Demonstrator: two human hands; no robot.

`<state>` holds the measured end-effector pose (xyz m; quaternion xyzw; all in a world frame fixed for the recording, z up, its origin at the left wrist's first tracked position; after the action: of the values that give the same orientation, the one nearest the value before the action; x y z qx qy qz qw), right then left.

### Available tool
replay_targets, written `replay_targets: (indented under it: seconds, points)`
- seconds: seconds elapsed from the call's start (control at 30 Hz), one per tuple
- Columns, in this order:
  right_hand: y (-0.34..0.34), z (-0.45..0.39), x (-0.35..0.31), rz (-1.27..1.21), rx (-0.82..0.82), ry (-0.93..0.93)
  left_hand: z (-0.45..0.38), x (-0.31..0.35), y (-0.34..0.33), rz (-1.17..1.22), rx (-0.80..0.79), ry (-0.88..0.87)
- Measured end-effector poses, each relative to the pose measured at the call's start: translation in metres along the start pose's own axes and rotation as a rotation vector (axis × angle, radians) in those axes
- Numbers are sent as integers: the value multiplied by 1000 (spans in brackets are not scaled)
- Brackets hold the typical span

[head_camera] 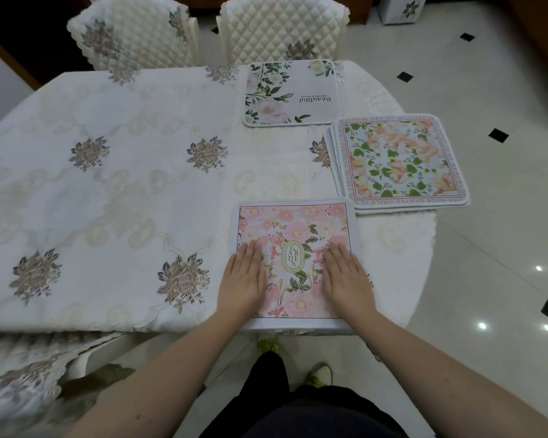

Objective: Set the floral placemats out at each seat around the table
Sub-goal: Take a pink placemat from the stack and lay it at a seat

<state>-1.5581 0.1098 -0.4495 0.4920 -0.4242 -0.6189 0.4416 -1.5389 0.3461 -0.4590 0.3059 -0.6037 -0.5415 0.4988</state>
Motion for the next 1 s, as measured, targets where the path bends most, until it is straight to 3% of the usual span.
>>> replay_targets:
  seconds: [0.1,0.27,0.5,1.0]
  points:
    - [-11,8,-33,-33,-52,53,7,32,-8,49,29,-13]
    - [-39,30,-53,95,-162,150,29,51,-23,-15,-54,-97]
    - [-23,38,-31,94,-70,184,35,46,-21,-64,-108,-94]
    - [-15,48,31,84,-61,150,73,1,-16,-116,-137,-67]
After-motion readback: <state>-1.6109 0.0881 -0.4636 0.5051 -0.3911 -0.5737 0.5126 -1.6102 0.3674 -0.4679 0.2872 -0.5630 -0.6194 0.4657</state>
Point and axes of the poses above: each hand's wrist, its own z-axis away from the middle knuckle, its own y-axis out of the back of the hand, x = y × z, the point moved 3 cm from there along -z, towards the middle knuckle, and after that the axes turned 9 degrees about -y, right-handed, at the moved point
